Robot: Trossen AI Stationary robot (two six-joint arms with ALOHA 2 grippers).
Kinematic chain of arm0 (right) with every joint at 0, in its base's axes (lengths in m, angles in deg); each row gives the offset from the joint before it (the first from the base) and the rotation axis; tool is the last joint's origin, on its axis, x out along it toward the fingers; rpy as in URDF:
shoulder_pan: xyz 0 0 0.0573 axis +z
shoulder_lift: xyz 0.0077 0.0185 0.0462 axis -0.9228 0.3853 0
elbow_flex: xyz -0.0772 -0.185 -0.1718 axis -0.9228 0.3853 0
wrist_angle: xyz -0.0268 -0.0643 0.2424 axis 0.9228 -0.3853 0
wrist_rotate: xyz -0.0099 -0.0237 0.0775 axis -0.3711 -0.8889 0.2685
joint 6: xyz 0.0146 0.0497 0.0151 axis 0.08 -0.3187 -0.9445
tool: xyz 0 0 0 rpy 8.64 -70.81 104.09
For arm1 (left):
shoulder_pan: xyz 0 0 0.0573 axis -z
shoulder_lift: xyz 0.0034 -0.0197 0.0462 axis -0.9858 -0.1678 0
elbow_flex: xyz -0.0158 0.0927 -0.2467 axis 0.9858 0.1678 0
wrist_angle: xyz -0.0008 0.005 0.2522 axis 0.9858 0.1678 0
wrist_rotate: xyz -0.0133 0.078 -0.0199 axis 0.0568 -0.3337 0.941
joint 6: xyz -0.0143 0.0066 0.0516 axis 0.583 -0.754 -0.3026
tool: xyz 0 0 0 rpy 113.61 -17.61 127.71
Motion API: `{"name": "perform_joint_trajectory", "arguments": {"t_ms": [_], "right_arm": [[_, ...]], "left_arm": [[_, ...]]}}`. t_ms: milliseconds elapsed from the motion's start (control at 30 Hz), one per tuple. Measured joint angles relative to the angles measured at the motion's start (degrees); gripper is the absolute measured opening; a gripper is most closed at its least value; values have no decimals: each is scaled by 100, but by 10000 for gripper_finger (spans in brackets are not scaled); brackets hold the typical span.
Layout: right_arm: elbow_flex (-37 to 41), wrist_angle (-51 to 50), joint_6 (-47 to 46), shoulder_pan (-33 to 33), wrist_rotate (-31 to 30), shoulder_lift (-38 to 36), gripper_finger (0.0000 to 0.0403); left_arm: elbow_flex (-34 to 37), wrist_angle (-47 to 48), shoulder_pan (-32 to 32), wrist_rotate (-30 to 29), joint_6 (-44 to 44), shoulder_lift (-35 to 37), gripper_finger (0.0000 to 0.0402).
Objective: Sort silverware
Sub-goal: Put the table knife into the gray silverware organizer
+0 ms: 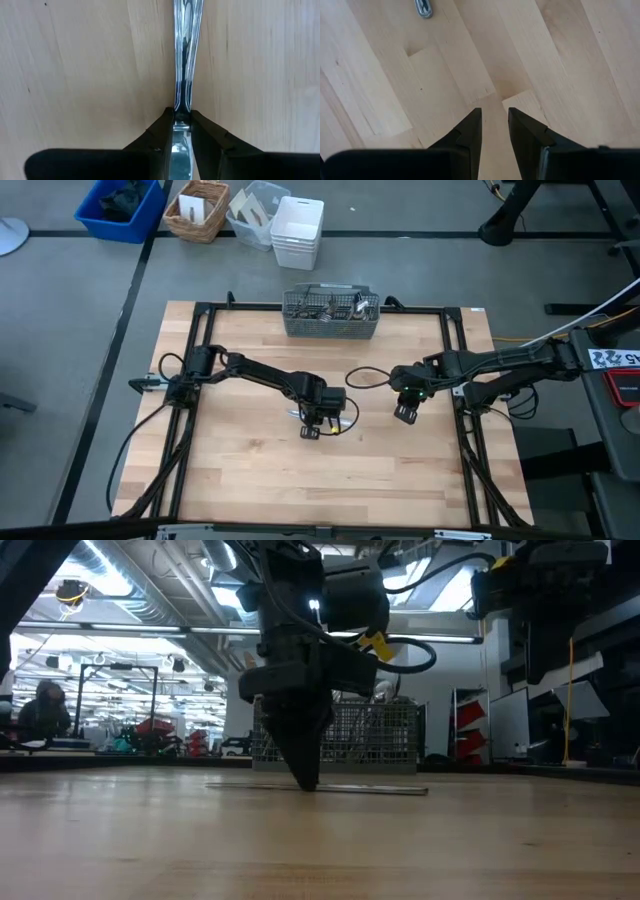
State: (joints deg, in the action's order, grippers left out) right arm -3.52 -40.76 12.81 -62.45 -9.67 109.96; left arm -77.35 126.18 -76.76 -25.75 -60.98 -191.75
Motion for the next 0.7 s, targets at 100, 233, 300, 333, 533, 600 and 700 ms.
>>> {"name": "perform_joint_trajectory", "arguments": {"t_ms": [100, 233, 300, 333, 533, 600, 700], "right_arm": [[0, 0, 2, 0, 0, 0, 98], [0, 0, 2, 0, 0, 0, 98], [0, 1, 2, 0, 0, 0, 98], [0, 2, 2, 0, -2, 0, 98], [1, 8, 4, 0, -107, 0, 98], [1, 9, 4, 0, -116, 0, 98], [0, 15, 4, 0, -121, 0, 98]], "left_arm": [[3, -28, -1, -3, 0, 0, 56], [3, -30, 2, -7, 150, 4, 53], [8, -41, 2, -11, 245, 37, 44], [8, -43, 2, -10, 284, 42, 40], [20, -43, 2, -42, 333, 204, 30], [27, 24, 2, -86, 332, 281, 31], [32, -4, 2, -121, 334, 311, 25]]}}
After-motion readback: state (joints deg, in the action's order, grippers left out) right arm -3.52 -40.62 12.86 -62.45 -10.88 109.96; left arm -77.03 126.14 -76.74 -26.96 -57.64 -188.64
